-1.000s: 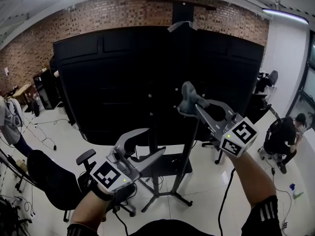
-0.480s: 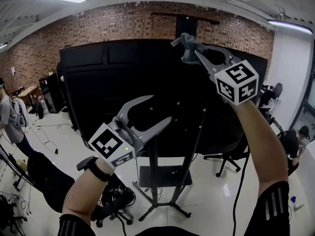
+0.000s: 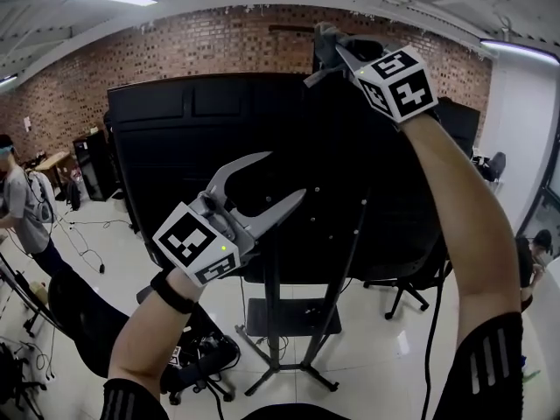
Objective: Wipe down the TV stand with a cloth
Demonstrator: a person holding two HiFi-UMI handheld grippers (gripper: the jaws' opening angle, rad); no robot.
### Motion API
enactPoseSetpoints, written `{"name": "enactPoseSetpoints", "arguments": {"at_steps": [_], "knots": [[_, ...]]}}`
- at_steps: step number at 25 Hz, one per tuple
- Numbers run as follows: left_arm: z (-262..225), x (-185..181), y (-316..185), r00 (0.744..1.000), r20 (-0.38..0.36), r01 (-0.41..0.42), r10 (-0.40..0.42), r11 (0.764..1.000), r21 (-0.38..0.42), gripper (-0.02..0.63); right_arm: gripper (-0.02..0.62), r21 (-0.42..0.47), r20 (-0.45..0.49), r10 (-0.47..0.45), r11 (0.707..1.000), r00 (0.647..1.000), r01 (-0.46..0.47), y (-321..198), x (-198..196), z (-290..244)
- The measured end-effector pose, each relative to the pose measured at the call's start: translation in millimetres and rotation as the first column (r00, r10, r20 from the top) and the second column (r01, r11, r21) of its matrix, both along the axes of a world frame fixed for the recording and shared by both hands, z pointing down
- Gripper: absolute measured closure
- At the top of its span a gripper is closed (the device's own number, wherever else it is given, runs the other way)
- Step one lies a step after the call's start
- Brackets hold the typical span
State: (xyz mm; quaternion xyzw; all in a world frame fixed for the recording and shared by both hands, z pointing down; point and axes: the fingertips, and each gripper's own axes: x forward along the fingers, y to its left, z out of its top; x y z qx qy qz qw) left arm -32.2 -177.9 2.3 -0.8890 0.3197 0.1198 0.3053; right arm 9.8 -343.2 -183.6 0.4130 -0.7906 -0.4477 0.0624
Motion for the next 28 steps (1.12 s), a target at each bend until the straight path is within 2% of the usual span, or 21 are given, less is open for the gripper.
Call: {"name": "enactPoseSetpoints", "arguments": {"at_steps": [5, 11, 14, 19, 25, 28], "knots": [[19, 8, -2, 0.999, 0.047, 0.026, -0.026, 1.000, -0.003, 0.342, 0.571, -0.033, -0.026, 0.046, 0.998, 0.999, -0.046, -22, -3, 12], [44, -1, -10, 0.999, 0.012, 0.038, -0.037, 0.998, -0.051, 0.342, 0.572, -0.045, -0.056, 0.053, 0.997, 0.997, -0.056, -29, -8, 46], [57, -3, -12, 0.999, 0.009, 0.052, -0.052, 0.996, -0.069, 0.342, 0.574, -0.055, -0.156, 0.076, 0.995, 0.985, -0.086, -30, -15, 77], [81, 0, -16, 0.999, 0.011, 0.054, -0.053, 0.993, -0.106, 0.342, 0.574, -0.032, -0.326, 0.102, 0.992, 0.940, -0.119, -29, -24, 139], [103, -1, -20, 0.998, 0.009, 0.065, -0.064, 0.989, -0.133, 0.342, 0.574, -0.018, -0.397, 0.116, 0.991, 0.911, -0.134, -30, -26, 188], [115, -4, -24, 0.997, -0.001, 0.076, -0.077, 0.985, -0.154, 0.342, 0.574, -0.040, -0.415, 0.117, 0.988, 0.902, -0.146, -31, -27, 209]]}}
